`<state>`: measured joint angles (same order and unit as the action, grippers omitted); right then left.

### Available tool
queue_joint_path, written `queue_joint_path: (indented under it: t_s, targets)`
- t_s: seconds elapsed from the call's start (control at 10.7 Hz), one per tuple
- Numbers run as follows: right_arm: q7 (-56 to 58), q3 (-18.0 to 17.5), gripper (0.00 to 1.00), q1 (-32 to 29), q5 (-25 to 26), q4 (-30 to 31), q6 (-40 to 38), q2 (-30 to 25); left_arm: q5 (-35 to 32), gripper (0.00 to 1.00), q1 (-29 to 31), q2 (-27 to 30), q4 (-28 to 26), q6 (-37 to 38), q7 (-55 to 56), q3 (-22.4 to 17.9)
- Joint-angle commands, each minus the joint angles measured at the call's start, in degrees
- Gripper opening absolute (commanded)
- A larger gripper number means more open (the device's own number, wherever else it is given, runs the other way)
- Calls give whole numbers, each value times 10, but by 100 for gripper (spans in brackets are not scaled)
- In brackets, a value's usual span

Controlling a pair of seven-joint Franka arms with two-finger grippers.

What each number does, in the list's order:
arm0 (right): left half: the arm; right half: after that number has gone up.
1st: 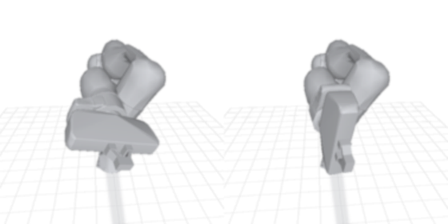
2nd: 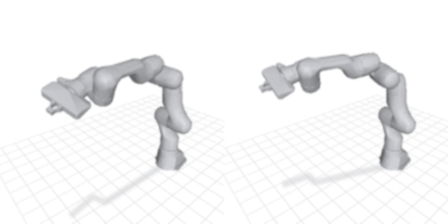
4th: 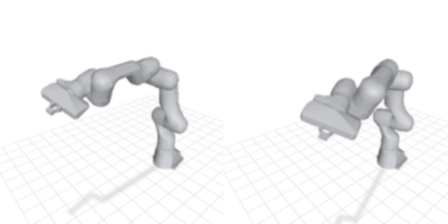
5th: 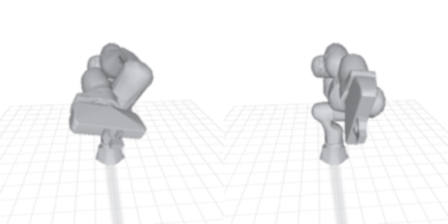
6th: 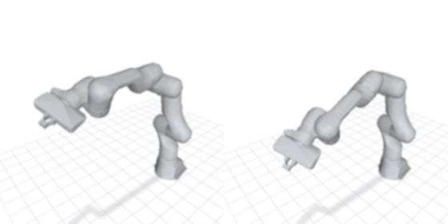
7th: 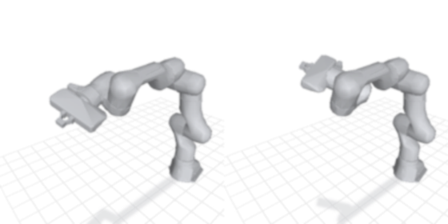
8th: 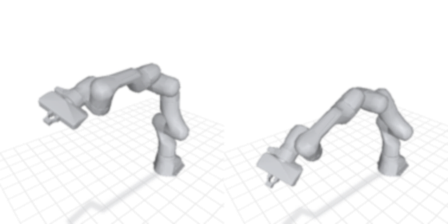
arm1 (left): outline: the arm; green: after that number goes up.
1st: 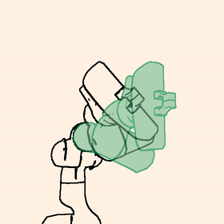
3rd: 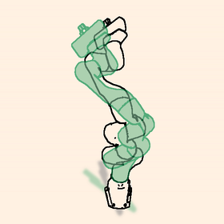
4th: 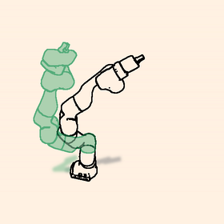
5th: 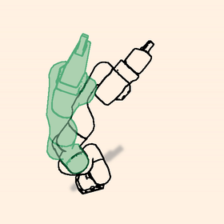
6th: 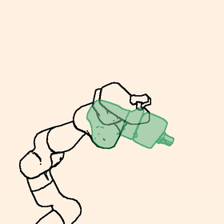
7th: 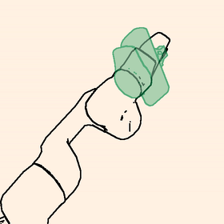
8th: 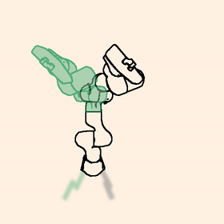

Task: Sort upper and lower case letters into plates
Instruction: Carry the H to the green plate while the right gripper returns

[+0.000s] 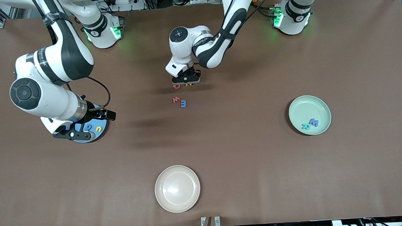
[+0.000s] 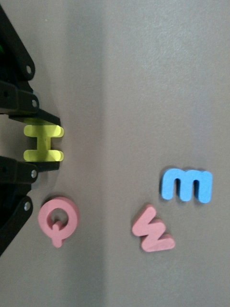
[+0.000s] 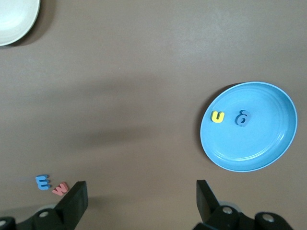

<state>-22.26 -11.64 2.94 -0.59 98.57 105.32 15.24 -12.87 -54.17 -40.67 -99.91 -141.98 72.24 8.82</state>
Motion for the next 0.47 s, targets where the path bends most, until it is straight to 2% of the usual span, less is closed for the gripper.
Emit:
queue_joint_path:
  t_s: [0.0,0.09,0.28,0.38]
  targets:
    - [-8,-1,100,15,-6,2,14,6,-22,0,51,62,-19,14,-6,5]
    - [-16,-7,100,19,-6,1,16,11,-22,0,83,102,-26,43,-25,6]
    - [-77,-46,100,21,-6,1,53,29,-21,0,169,167,-34,112,-129,22]
    - [-88,-65,100,21,-6,3,65,41,-21,0,220,192,-53,121,-199,32]
